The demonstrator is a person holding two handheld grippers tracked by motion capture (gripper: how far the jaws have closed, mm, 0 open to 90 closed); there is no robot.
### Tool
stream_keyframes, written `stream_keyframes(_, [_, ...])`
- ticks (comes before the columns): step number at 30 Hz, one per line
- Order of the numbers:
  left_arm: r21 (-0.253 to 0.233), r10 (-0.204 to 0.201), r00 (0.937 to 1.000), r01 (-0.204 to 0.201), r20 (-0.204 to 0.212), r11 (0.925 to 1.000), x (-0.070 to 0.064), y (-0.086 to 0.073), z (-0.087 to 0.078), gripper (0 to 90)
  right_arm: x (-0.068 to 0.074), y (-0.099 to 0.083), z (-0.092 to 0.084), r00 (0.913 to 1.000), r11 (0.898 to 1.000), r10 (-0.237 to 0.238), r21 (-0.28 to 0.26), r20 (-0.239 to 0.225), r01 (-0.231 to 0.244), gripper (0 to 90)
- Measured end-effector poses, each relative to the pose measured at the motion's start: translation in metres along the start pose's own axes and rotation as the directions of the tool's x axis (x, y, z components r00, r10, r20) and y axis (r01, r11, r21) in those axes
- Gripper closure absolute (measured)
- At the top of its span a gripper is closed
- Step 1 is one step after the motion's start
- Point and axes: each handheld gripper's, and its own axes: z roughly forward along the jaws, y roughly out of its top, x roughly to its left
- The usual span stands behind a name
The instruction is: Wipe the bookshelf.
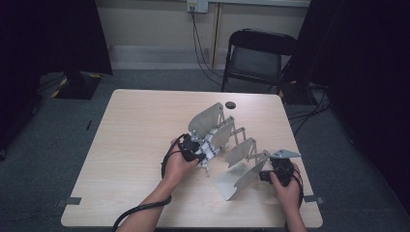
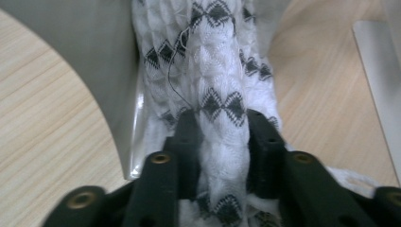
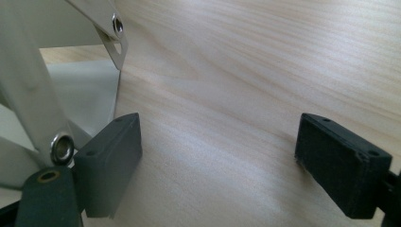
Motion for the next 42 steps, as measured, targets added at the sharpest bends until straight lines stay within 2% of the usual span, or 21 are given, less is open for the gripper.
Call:
stream_keyframes(3, [0.004, 0.026, 0.9996, -0.026, -0.008, 0.9997, -0.003, -0.001, -0.001, 78.1, 0.000, 0.000, 0.000, 1.0000, 1.000, -0.002, -0.001, 0.000, 0.002, 15.0])
stream_keyframes(7, [0.020, 0.006, 0.9999, -0.006, 0.011, 0.9998, -0.003, -0.003, -0.006, 79.6, 0.000, 0.000, 0.000, 1.0000, 1.000, -0.002, -0.001, 0.000, 0.002, 15.0])
stream_keyframes(14, [0.036, -0.004, 0.9998, 0.004, 0.019, 0.9993, -0.002, -0.015, -0.017, 80.5, 0.000, 0.000, 0.000, 1.0000, 1.000, -0.003, -0.002, 0.000, 0.003, 15.1])
stream_keyframes(18, [0.061, -0.007, 0.9997, 0.005, 0.022, 0.9981, -0.001, -0.016, -0.021, 80.5, 0.000, 0.000, 0.000, 1.0000, 1.000, -0.003, -0.001, 0.000, 0.003, 15.1])
stream_keyframes(23, [0.075, -0.031, 0.9994, 0.029, 0.015, 0.9968, 0.000, -0.013, -0.020, 80.5, 0.000, 0.000, 0.000, 1.0000, 1.000, -0.003, -0.001, 0.000, 0.003, 15.0])
stream_keyframes(27, [0.055, -0.041, 0.9991, 0.041, 0.005, 0.9977, 0.002, -0.008, -0.014, 80.2, 0.000, 0.000, 0.000, 1.0000, 1.000, -0.003, -0.001, 0.000, 0.003, 15.0])
stream_keyframes(31, [0.034, -0.055, 0.9984, 0.055, -0.012, 0.9979, 0.003, -0.005, -0.011, 77.4, 0.000, 0.000, 0.000, 1.0000, 1.000, -0.003, -0.001, 0.000, 0.003, 15.0])
stream_keyframes(32, [0.030, -0.052, 0.9982, 0.053, -0.028, 0.9981, 0.003, -0.003, -0.012, 74.7, 0.000, 0.000, 0.000, 1.0000, 1.000, -0.003, -0.002, -0.001, 0.003, 15.0])
stream_keyframes(35, [-0.001, -0.021, 0.9987, 0.021, -0.047, 0.9998, -0.002, 0.002, -0.013, 69.9, 0.000, 0.000, 0.000, 1.0000, 1.000, -0.003, -0.001, -0.001, 0.003, 15.0])
stream_keyframes(38, [-0.024, -0.012, 0.9979, 0.010, -0.064, 0.9997, -0.004, 0.007, -0.007, 58.3, 0.000, 0.000, 0.000, 1.0000, 1.000, -0.003, -0.001, -0.001, 0.003, 15.0])
stream_keyframes(41, [-0.001, -0.016, 0.9974, 0.016, -0.071, 0.9999, -0.004, 0.006, 0.001, 55.9, 0.000, 0.000, 0.000, 1.0000, 1.000, -0.003, -0.001, 0.000, 0.003, 15.1])
stream_keyframes(42, [-0.003, -0.015, 0.9981, 0.014, -0.060, 0.9999, -0.004, 0.005, 0.004, 56.0, 0.000, 0.000, 0.000, 1.0000, 1.000, -0.003, -0.001, -0.001, 0.003, 15.0])
